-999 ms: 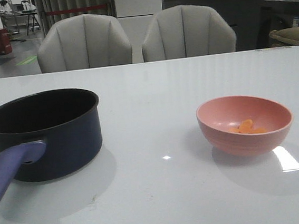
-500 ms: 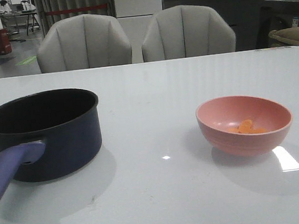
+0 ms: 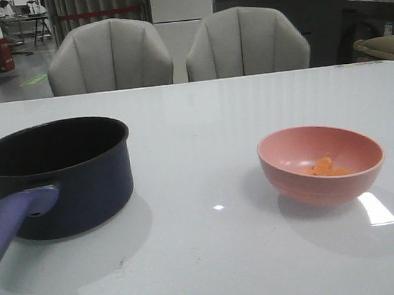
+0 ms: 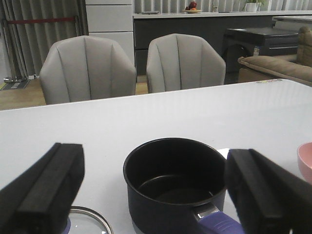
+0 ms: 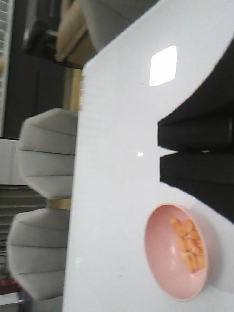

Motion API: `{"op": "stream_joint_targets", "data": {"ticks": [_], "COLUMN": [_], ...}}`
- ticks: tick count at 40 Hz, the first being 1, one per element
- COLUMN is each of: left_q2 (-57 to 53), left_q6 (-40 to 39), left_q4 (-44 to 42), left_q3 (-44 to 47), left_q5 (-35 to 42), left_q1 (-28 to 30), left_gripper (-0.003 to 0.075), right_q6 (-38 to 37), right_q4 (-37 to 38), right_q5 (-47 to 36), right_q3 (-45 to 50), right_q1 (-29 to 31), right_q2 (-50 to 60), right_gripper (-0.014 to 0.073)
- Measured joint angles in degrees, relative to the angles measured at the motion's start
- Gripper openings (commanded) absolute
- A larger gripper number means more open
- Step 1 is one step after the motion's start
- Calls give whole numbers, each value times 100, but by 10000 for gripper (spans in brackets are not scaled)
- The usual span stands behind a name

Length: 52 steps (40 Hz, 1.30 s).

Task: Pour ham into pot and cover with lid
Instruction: 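Set the glass lid on the table beside the saucepan, left gripper, then lower the right gripper to the pink bowl rim and grasp it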

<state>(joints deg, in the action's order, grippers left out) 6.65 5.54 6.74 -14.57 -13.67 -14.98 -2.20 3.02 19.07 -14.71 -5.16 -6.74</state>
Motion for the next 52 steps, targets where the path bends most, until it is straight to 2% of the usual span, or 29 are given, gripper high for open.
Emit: {"op": "stream_joint_targets", "data": {"ticks": [5,10,13,19,21,30,42,52], "left_q2": [23,23,23,23,23,23,23,23], "left_q6": [0,0,0,0,0,0,0,0], "left_q4": [0,0,0,0,0,0,0,0], "left_q3": [0,0,0,0,0,0,0,0], "left_q5": [76,103,103,103,103,103,103,103], "left_q1": [0,0,0,0,0,0,0,0], "left_gripper": [617,617,617,617,617,617,617,617], "right_q6": [0,-12,-24,-24,-24,-24,-24,363], "right_q4": [-12,-217,-390,-540,-646,-1231,-1315,-1329], "right_q5": [600,694,637,570,570,547,517,765], "right_q3": [-196,-207,-244,-462,-536,-1082,-2422,-3516], "right_q1": [0,0,0,0,0,0,-13,-557], "right_q2": [-338,-477,-671,-1291,-1563,-3400,-6011,-7718], "right_gripper": [139,155,230,442,470,471,444,433]}}
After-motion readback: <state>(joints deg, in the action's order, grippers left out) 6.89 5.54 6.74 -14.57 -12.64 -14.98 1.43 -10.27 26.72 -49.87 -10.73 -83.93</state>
